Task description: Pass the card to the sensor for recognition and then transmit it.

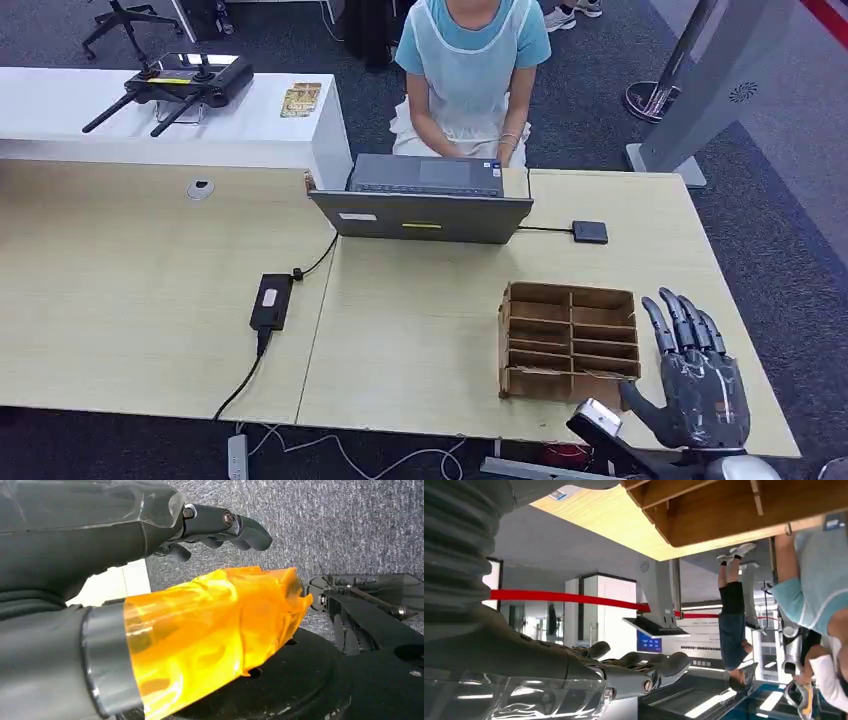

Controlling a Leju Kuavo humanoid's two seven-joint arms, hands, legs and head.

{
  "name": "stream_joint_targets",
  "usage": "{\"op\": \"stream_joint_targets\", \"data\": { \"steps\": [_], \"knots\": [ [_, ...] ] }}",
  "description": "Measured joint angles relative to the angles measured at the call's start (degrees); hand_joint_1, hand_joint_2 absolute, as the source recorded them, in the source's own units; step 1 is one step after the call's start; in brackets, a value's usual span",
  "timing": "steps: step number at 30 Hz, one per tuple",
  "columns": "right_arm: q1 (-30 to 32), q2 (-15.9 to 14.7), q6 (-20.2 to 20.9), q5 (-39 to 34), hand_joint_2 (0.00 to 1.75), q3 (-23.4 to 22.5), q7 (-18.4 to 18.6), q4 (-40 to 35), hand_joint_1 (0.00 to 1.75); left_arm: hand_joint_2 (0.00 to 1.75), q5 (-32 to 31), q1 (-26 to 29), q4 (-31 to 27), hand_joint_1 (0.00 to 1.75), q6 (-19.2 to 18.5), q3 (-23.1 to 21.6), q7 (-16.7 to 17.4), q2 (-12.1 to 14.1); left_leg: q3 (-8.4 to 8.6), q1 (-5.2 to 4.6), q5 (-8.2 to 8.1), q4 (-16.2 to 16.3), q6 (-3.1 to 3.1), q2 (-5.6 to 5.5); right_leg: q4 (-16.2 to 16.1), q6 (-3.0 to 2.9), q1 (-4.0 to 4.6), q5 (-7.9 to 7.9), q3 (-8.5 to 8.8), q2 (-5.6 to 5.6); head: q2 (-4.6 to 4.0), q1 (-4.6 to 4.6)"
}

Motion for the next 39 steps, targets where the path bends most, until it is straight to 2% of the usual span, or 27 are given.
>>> {"op": "stream_joint_targets", "data": {
  "steps": [5, 10, 14, 24, 29, 33, 39],
  "knots": [
    [-0.04, 0.00, 0.01, 0.00, 1.75, 0.00, 0.01, 0.00, 0.00, 0.00, 0.00, 0.00, 0.00, 0.00, 0.00, 0.00, 0.00, 0.00, 0.00, 0.00, 0.00, 0.00, 0.00, 0.00, 0.00, 0.00, 0.00, 0.00, 0.00, 0.00, 0.00, 0.00],
    [-1.10, -2.06, 3.68, -0.72, 1.75, 1.27, 2.26, 1.60, 0.00, 0.00, 0.35, 0.02, 0.00, 0.00, -0.09, -0.02, 0.42, 0.00, -0.02, 0.00, -0.01, 0.00, 0.00, 0.01, 0.00, 0.00, 0.00, -0.01, -0.01, 0.00, 0.00, -0.02],
    [-0.97, -2.82, 3.52, -1.03, 1.75, 1.09, 3.76, 1.42, 0.00, 0.00, 0.37, 0.06, 0.00, 0.00, -0.28, -0.22, 0.50, 0.00, -0.01, 0.00, -0.01, 0.00, 0.00, 0.01, 0.00, 0.00, 0.00, -0.01, -0.01, 0.00, 0.02, 0.00],
    [0.89, -4.46, 3.39, -0.81, 1.75, -2.71, 4.68, -0.98, 0.00, 0.00, 0.37, 0.08, 0.02, 0.00, -0.37, -0.96, 0.50, 0.00, 0.00, -0.01, -0.01, 0.00, 0.01, 0.01, -0.01, 0.00, -0.01, -0.01, -0.02, 0.01, 0.02, -0.02],
    [1.23, -4.90, 10.15, -7.35, 1.75, -3.08, 3.13, -1.38, 0.00, 0.00, 0.53, 0.07, 0.18, 0.00, -0.37, -1.16, 0.74, 0.00, -0.01, 0.00, -0.01, 0.00, 0.01, 0.02, 0.00, 0.00, 0.00, -0.01, -0.01, 0.01, 0.02, -0.02],
    [0.08, -4.90, 12.07, -8.61, 1.75, -1.75, 1.56, -0.83, 0.00, 0.00, 0.53, 0.02, 0.28, 0.00, -0.37, -1.40, 1.18, 0.02, 0.00, 0.00, -0.01, 0.00, 0.00, 0.03, 0.00, 0.00, 0.00, -0.01, -0.01, 0.02, 0.00, 0.00],
    [-1.26, -4.90, 13.58, -10.23, 1.75, -0.33, 1.71, -0.04, 0.00, 0.00, 0.44, 0.00, 0.37, 0.00, -0.37, -1.73, 1.38, 0.02, 0.00, -0.01, -0.01, 0.00, 0.00, 0.02, 0.00, 0.00, -0.01, -0.01, -0.01, 0.01, 0.02, -0.02]
  ]
}}
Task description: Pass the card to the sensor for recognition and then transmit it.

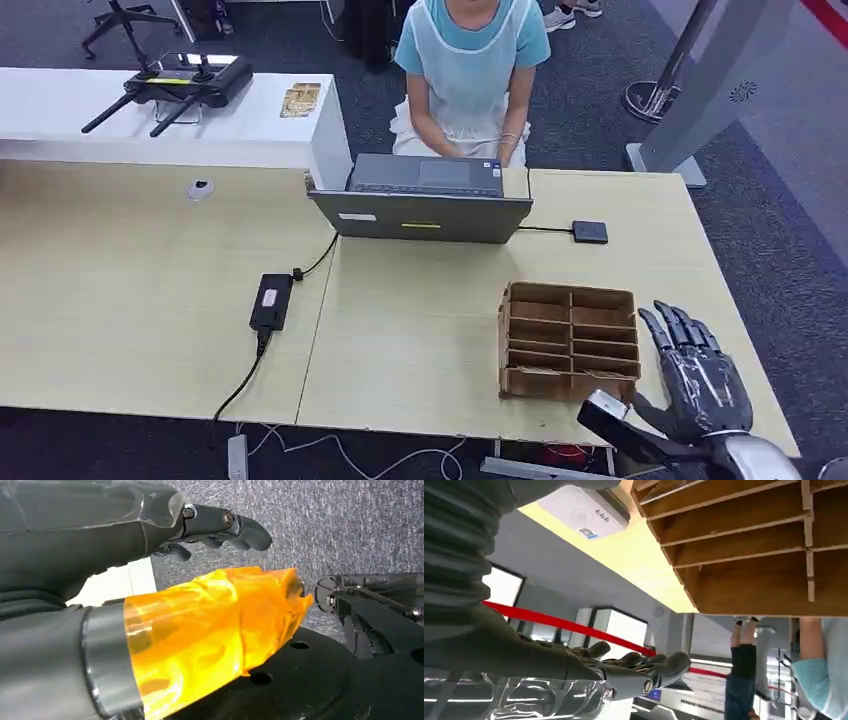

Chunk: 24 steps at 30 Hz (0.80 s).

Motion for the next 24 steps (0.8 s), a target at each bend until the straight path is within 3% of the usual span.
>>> {"op": "stream_joint_targets", "data": {
  "steps": [9, 24],
  "knots": [
    [-1.83, -0.04, 1.99, -3.17, 1.75, 1.75, -1.79, 0.96, 0.00, 0.00, 0.28, -0.04, 0.09, 0.00, -0.13, -0.24, 0.09, 0.00, 0.00, 0.00, 0.00, 0.00, 0.00, 0.00, 0.00, 0.00, 0.00, 0.00, 0.00, 0.00, 0.00, 0.00],
    [-2.80, 0.87, 2.64, -4.54, 1.75, 5.01, -0.81, 5.20, 0.00, 0.00, 0.77, -0.06, 0.11, 0.00, -0.39, -0.68, 0.50, 0.00, -0.01, 0.00, 0.00, 0.00, 0.00, -0.01, 0.00, 0.00, 0.00, 0.00, 0.00, -0.01, 0.00, 0.00]
  ]
}}
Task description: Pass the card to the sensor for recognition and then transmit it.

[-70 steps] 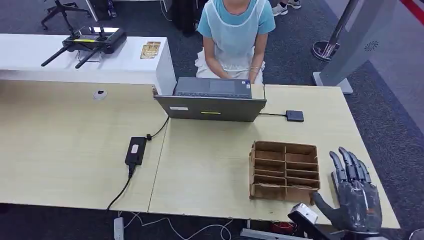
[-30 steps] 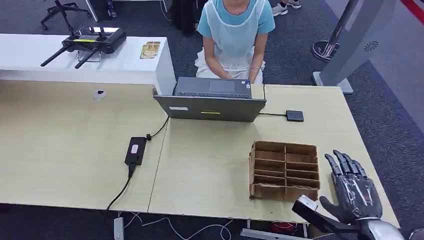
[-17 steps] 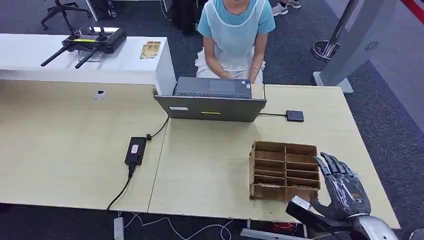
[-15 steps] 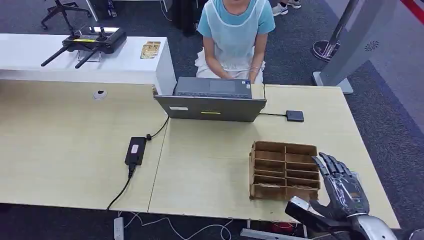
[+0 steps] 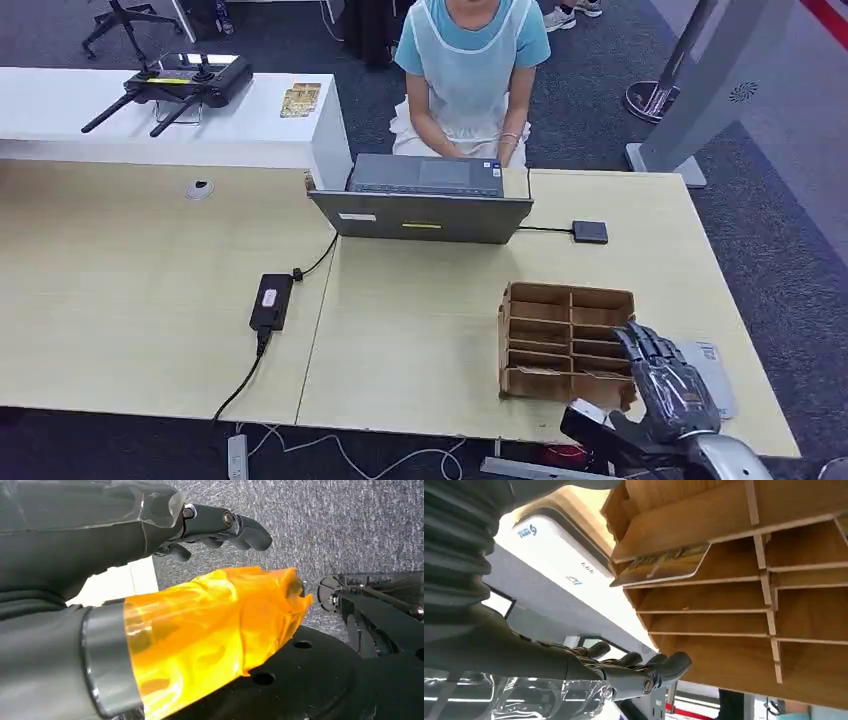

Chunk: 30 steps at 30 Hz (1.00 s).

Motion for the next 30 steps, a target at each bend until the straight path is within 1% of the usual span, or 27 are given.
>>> {"op": "stream_joint_targets", "data": {
  "steps": [8, 12, 15, 19, 30],
  "knots": [
    [-0.35, 0.77, -0.94, -0.07, 1.75, 0.68, 0.42, 1.14, 0.00, 0.00, 0.20, 0.00, 0.00, 0.00, 0.00, -0.02, 0.02, 0.00, 0.00, 0.00, 0.00, 0.00, 0.00, 0.00, 0.00, 0.00, 0.00, 0.00, 0.00, 0.00, -0.02, 0.00],
    [-0.57, 1.44, -2.69, 0.44, 1.75, 0.68, 0.74, 1.44, 0.00, 0.00, 0.37, 0.00, 0.00, 0.00, 0.17, -0.07, 0.02, -0.02, 0.00, 0.00, 0.00, 0.00, 0.00, 0.00, 0.00, 0.00, 0.00, 0.00, 0.00, 0.00, 0.00, 0.00],
    [-0.70, 2.21, -4.64, 1.73, 1.75, 0.52, 0.24, 1.44, 0.00, 0.00, 0.52, 0.00, -0.02, 0.00, 0.35, -0.11, 0.02, -0.02, 0.00, 0.00, 0.00, 0.00, 0.00, 0.00, 0.00, 0.00, 0.00, 0.00, 0.00, 0.00, 0.00, 0.00],
    [-0.78, 3.15, -6.05, 3.01, 1.75, 0.33, 0.04, 1.44, 0.00, 0.00, 0.55, 0.01, -0.02, 0.00, 0.42, -0.15, 0.02, -0.04, 0.00, 0.00, 0.00, 0.00, 0.00, 0.00, 0.00, 0.00, 0.00, 0.00, 0.00, 0.00, -0.02, 0.00],
    [-0.64, 4.66, -6.97, 3.41, 1.75, -0.48, 0.22, 1.44, 0.00, 0.00, 0.61, 0.00, -0.02, 0.00, 0.46, -0.31, 0.02, -0.02, 0.01, 0.00, 0.00, 0.00, 0.00, 0.00, 0.00, 0.00, 0.00, 0.00, 0.00, 0.00, -0.02, 0.00]
  ]
}}
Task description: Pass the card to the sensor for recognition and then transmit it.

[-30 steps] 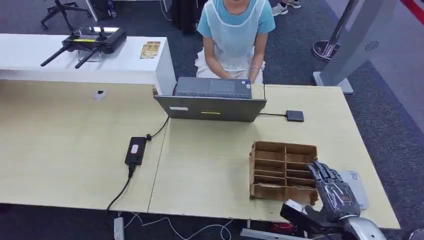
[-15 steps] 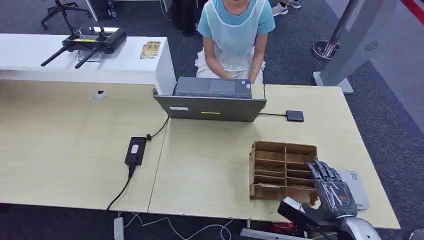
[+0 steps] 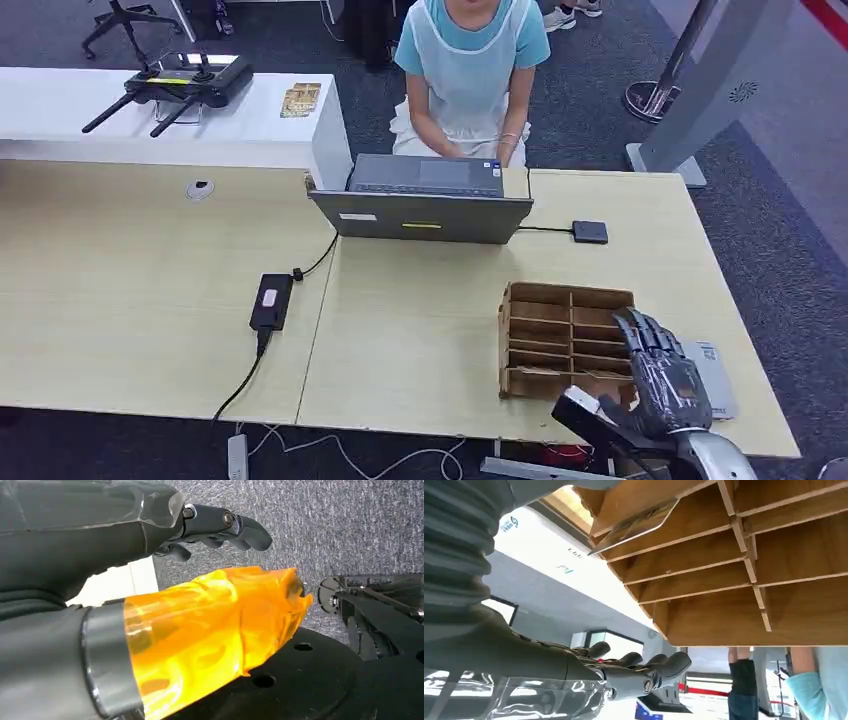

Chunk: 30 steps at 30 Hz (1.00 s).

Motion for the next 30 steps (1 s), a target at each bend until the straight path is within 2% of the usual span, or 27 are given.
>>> {"op": "stream_joint_targets", "data": {
  "steps": [30],
  "knots": [
    [1.58, -0.18, 2.05, -0.39, 1.75, -0.88, 2.29, 0.00, 0.03, 0.00, 0.26, -0.03, 0.02, 0.00, 0.02, -0.11, -0.70, 0.05, 0.00, 0.00, 0.00, 0.00, 0.00, 0.01, 0.00, 0.00, 0.00, 0.00, 0.00, 0.01, 0.02, 0.00]
  ]
}}
